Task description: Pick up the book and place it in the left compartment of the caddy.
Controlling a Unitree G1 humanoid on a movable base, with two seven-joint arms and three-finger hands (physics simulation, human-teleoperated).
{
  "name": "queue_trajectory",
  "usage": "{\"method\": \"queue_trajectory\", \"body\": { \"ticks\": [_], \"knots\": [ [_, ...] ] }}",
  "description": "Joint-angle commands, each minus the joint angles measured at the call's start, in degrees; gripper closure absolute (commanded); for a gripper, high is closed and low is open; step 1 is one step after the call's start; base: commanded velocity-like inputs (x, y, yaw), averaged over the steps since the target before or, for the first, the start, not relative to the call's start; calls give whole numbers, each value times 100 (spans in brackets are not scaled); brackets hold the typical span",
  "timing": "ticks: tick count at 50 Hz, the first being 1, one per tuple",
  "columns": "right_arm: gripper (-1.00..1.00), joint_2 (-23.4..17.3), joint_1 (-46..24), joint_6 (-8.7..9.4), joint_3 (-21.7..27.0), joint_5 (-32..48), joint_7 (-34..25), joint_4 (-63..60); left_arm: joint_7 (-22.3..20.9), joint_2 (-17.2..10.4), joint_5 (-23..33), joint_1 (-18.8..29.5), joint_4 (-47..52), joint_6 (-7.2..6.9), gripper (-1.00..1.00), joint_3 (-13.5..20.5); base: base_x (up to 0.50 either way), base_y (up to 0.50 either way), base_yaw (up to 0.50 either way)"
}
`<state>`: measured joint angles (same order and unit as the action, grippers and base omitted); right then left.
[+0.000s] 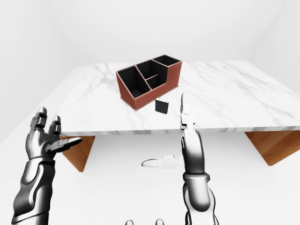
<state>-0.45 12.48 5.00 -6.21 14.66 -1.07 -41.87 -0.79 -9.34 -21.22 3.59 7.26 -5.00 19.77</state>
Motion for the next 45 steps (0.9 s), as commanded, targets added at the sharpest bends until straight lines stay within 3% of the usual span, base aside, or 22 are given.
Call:
{"method": "queue_trajectory", "body": {
  "ticks": [1, 45],
  "knots": [
    [-100, -32, 7, 0, 42, -220, 62, 21, 9, 24, -3, 12, 39, 0, -100, -14, 50, 0, 0],
    [-100, -54, 117, 0, 21, -97, -2, 27, -4, 23, -69, -22, 159, 0, -100, 22, 50, 0, 0]
  ]
}}
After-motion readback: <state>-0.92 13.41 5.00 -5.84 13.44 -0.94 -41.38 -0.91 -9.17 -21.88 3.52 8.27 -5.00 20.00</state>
